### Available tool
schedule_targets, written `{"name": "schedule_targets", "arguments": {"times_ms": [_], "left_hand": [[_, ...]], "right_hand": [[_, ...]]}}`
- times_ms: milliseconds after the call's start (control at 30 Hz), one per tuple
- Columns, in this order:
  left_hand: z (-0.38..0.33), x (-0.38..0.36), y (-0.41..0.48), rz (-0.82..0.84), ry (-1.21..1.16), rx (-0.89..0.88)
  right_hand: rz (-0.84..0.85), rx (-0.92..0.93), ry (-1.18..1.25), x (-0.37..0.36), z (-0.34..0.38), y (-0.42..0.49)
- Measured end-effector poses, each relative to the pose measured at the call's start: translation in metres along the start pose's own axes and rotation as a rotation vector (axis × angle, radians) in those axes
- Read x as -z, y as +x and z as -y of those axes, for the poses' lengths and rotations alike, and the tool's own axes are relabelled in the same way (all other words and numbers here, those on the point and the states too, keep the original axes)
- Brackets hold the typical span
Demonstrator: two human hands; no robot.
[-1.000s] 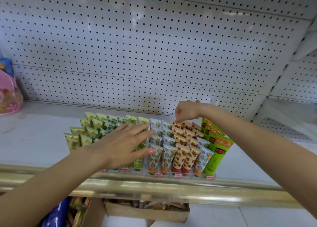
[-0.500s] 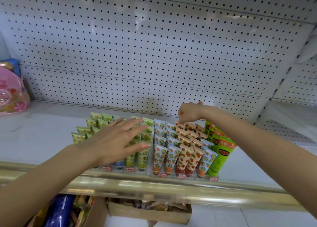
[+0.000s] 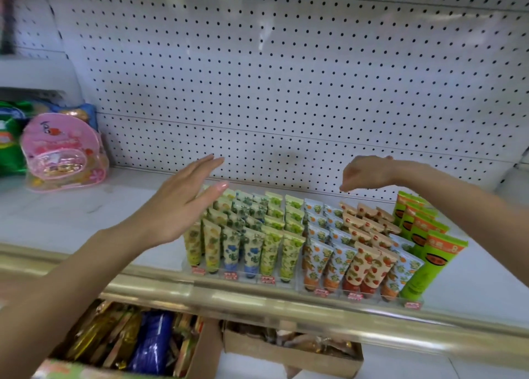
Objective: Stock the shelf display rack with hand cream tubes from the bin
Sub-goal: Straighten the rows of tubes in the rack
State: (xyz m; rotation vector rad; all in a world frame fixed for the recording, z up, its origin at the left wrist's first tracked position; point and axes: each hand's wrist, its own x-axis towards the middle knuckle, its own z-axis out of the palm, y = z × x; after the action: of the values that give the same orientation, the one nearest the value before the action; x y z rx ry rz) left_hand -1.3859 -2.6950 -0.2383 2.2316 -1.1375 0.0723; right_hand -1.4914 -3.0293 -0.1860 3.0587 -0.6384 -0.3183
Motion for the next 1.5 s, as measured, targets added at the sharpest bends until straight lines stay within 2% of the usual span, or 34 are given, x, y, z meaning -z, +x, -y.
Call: {"name": "schedule_targets", "arguments": {"times_ms": [167,333,467,567,633,833,1100,1500], "left_hand": [[0.049,-0.004,-0.025,-0.186,-0.482,0.203],[0.104,-0.043,-0.055,-0.175,-0.552,0.316],[0.116,-0.074,-0.057,-0.320,-0.464,0.401],[0.126,-0.089,-0.053,-0.404,-0.120,0.417],[0.132,-0.093,-0.052,-0.439,-0.024,0.438],[0.133,-0.095,-0.052,-0.425,0.058,0.432],[0.125,-0.091,-0.052,-0.380,0.142,0.466],[0.124,-0.092,-0.051,-0.383,0.147,0.482]], "right_hand": [[-0.159,0.187,0.269,0.007,0.037,-0.006],[-0.189,0.310,0.293,-0.009,0.093,-0.005],[-0.183,0.318,0.336,-0.023,0.125,0.009],[-0.136,0.329,0.382,-0.028,0.140,0.013],[-0.104,0.348,0.383,-0.029,0.147,0.011],[-0.030,0.391,0.331,-0.028,0.153,-0.002],[-0.095,0.351,0.290,-0.030,0.167,-0.008],[-0.028,0.295,0.264,-0.031,0.152,-0.011]]}}
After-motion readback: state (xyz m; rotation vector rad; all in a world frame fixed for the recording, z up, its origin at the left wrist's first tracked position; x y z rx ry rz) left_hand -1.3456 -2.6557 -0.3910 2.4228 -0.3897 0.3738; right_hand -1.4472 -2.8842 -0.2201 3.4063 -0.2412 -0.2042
